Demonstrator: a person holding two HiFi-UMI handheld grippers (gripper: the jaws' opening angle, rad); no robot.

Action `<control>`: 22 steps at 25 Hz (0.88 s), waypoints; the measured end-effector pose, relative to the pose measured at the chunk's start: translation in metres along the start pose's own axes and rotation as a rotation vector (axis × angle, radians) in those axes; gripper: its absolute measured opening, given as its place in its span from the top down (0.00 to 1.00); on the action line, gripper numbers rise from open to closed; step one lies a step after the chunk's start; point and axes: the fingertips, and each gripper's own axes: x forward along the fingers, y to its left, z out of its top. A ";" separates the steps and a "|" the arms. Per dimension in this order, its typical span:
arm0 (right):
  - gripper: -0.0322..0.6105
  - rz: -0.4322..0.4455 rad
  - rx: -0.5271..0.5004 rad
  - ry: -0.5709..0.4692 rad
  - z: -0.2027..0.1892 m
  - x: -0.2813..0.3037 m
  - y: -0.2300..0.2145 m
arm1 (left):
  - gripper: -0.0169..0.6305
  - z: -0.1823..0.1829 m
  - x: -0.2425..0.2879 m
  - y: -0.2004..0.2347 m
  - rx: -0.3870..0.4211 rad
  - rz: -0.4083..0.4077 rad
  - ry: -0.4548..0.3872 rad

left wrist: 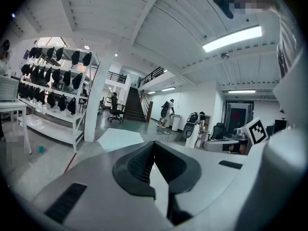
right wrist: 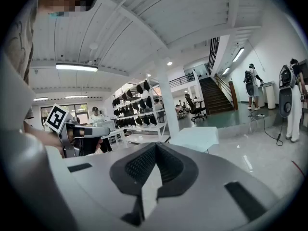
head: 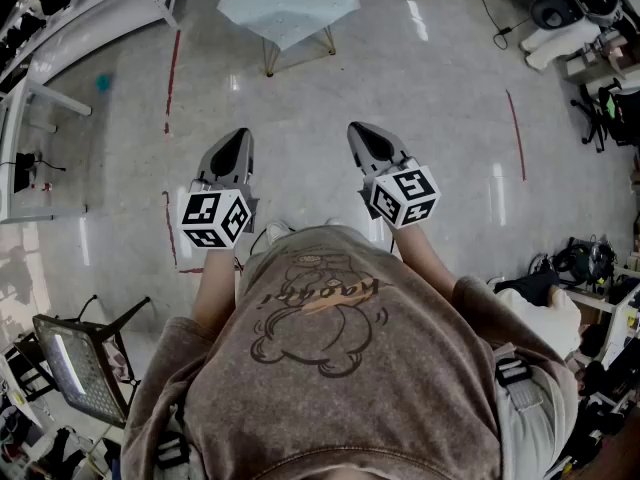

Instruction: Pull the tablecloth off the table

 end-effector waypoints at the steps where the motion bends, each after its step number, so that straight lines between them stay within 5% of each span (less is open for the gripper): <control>1: 0.94 -0.001 0.002 0.003 0.000 0.001 0.001 | 0.95 0.000 -0.001 0.002 -0.007 -0.004 0.001; 22: 0.94 -0.126 0.113 -0.053 -0.025 0.038 0.051 | 0.95 0.002 -0.011 0.070 0.020 -0.106 0.015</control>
